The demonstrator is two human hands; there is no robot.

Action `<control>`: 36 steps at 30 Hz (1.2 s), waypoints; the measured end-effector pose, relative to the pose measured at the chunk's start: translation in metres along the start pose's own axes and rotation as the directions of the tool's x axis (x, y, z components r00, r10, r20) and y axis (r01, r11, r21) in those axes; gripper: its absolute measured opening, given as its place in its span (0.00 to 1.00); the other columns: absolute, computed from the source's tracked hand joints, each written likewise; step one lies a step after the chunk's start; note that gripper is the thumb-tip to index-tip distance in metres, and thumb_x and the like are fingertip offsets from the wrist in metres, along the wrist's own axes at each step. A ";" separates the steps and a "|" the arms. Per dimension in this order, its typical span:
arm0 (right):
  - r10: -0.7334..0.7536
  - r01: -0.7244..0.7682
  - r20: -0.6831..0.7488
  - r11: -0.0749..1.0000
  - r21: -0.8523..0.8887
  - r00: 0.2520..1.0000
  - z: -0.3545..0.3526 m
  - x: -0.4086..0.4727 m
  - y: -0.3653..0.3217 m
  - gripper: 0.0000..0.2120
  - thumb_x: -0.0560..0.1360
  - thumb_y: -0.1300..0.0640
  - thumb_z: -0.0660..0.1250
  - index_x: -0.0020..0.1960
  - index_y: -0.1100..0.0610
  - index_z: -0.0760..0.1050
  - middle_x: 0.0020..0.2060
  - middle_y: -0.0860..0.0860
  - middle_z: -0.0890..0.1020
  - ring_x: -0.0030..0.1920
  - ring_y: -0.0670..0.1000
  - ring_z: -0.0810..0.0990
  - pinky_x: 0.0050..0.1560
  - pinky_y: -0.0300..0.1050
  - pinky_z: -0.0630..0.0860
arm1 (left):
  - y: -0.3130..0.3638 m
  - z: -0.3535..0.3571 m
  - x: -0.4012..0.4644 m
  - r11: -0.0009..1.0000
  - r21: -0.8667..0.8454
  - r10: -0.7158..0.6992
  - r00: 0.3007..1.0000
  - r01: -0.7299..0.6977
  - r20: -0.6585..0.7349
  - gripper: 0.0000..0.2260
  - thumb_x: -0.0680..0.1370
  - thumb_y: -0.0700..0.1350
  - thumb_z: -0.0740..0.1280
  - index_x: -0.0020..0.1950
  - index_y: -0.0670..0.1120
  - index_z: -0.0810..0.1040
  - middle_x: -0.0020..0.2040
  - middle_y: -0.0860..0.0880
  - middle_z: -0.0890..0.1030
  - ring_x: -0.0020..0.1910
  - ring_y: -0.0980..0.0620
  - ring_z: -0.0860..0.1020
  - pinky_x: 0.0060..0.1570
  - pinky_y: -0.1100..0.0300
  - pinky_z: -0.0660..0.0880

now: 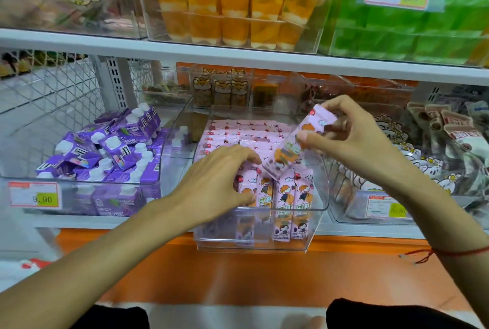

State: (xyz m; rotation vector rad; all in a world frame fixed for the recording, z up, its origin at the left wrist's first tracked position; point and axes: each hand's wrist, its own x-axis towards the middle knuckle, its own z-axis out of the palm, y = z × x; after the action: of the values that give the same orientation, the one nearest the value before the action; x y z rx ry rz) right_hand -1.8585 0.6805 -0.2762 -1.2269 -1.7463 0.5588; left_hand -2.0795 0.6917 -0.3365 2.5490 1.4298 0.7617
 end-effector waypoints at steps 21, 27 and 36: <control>-0.096 0.370 0.414 0.660 -0.654 0.905 0.055 -0.013 0.022 0.15 0.76 0.47 0.65 0.61 0.49 0.76 0.54 0.48 0.79 0.58 0.50 0.69 0.53 0.50 0.72 | -0.001 -0.004 0.009 0.993 0.120 -0.026 0.995 0.014 0.099 0.19 0.74 0.57 0.68 0.65 0.59 0.74 0.60 0.59 0.77 0.60 0.56 0.74 0.50 0.60 0.71; -0.221 0.275 0.165 0.732 -0.623 0.961 0.028 -0.014 0.020 0.14 0.78 0.55 0.63 0.63 0.52 0.76 0.59 0.50 0.77 0.62 0.51 0.69 0.58 0.47 0.68 | -0.003 -0.018 0.046 0.995 0.102 -0.011 0.998 0.017 -0.059 0.15 0.79 0.52 0.65 0.65 0.56 0.74 0.65 0.54 0.76 0.63 0.52 0.74 0.59 0.52 0.73; 0.034 -0.006 0.035 0.789 -0.614 0.999 0.014 -0.015 0.046 0.18 0.79 0.53 0.59 0.69 0.49 0.65 0.48 0.51 0.82 0.45 0.54 0.81 0.40 0.49 0.75 | -0.028 0.030 0.165 0.984 0.076 -0.171 0.965 0.159 0.200 0.18 0.82 0.43 0.60 0.73 0.47 0.67 0.68 0.45 0.74 0.60 0.46 0.76 0.60 0.50 0.75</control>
State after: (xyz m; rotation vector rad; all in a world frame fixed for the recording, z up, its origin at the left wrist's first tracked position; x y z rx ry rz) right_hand -1.8460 0.6875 -0.3246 -1.6856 -2.0347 0.0003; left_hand -2.0160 0.8475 -0.3113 2.4256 1.5904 0.4228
